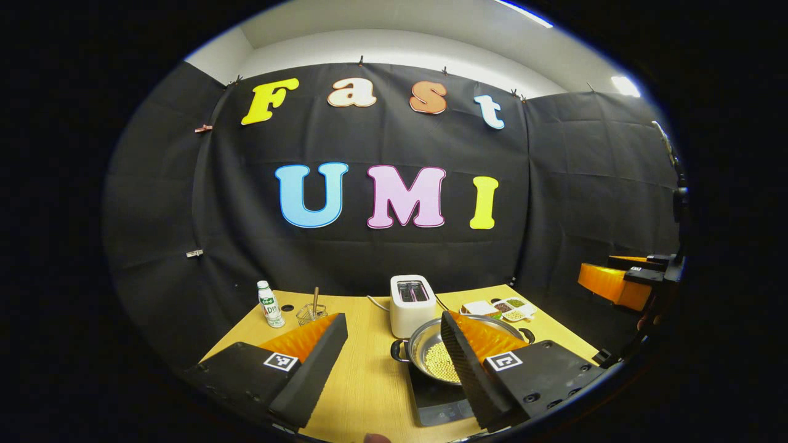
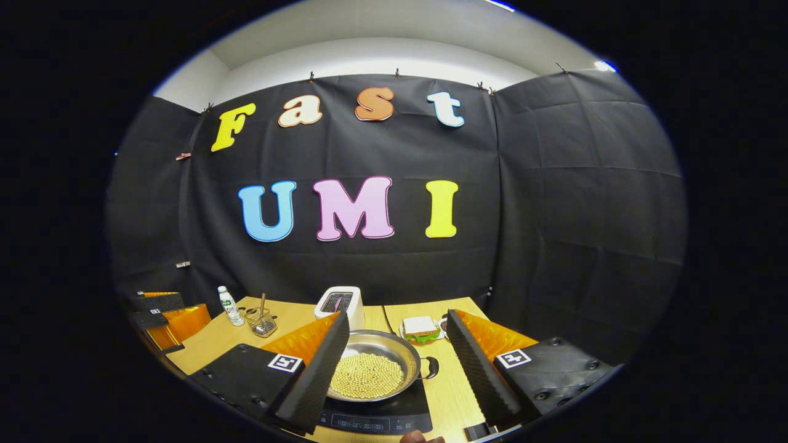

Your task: First push the handle of the pot to place it horizontally, then grasp the pot with both hands and set it on the induction cooktop.

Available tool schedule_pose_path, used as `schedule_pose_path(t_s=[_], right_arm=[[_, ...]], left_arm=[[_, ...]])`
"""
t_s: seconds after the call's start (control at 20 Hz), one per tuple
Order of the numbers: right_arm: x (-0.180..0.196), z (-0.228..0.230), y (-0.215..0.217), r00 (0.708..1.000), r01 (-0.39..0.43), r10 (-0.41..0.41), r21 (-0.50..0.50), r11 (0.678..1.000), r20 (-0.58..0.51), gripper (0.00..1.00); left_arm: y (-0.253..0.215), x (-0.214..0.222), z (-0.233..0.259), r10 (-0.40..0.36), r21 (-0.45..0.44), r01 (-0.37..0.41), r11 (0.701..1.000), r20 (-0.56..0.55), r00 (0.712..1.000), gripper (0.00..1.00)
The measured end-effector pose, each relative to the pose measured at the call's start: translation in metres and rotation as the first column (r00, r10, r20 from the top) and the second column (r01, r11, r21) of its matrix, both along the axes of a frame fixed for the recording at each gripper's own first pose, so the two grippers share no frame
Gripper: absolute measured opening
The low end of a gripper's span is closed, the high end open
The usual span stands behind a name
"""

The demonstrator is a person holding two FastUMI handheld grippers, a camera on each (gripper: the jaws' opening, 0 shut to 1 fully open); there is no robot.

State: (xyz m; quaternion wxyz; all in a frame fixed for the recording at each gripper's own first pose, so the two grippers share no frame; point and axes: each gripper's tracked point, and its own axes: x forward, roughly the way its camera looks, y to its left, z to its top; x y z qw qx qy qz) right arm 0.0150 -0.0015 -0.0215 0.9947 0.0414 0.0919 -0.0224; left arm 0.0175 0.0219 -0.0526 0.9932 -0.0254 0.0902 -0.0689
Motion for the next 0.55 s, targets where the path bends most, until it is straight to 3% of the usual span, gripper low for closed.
schedule_pose_path(t_s=[0.55], right_arm=[[0.0013,-0.0009,0.0095,1.000,-0.028,0.028,-0.017,0.999,0.001,0.98]], left_arm=[[0.0006,-0.0005,0.0038,-0.001,-0.004,0.001,1.000,-0.010,1.000,0.95]])
